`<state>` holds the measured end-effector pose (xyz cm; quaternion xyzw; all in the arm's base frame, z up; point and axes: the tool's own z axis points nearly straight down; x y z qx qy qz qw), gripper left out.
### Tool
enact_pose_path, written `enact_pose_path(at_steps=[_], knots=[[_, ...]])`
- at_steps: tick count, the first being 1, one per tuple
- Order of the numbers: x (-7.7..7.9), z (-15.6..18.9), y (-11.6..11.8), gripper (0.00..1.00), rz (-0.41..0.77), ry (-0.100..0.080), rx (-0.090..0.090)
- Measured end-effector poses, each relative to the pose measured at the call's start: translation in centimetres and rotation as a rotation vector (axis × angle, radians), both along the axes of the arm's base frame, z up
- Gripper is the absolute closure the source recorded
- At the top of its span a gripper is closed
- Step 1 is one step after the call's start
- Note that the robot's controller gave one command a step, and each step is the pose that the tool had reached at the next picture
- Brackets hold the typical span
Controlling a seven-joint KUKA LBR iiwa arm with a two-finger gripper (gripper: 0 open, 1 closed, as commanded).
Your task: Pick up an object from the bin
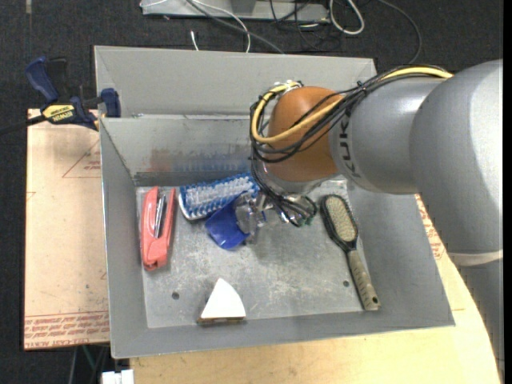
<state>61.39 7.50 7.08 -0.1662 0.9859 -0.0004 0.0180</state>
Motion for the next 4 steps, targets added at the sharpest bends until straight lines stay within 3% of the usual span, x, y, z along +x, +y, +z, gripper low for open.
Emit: enact_pose_path(at_steps=[2,3,4], knots=[[-0.5,1.3,1.5,1.00,0.064,0.009,0.001],[0.2,3.7,0.4,1.00,0.060,-0.001,-0.002],[-1.3,1.0,-2.1,1.00,0.367,-0.001,-0.011]])
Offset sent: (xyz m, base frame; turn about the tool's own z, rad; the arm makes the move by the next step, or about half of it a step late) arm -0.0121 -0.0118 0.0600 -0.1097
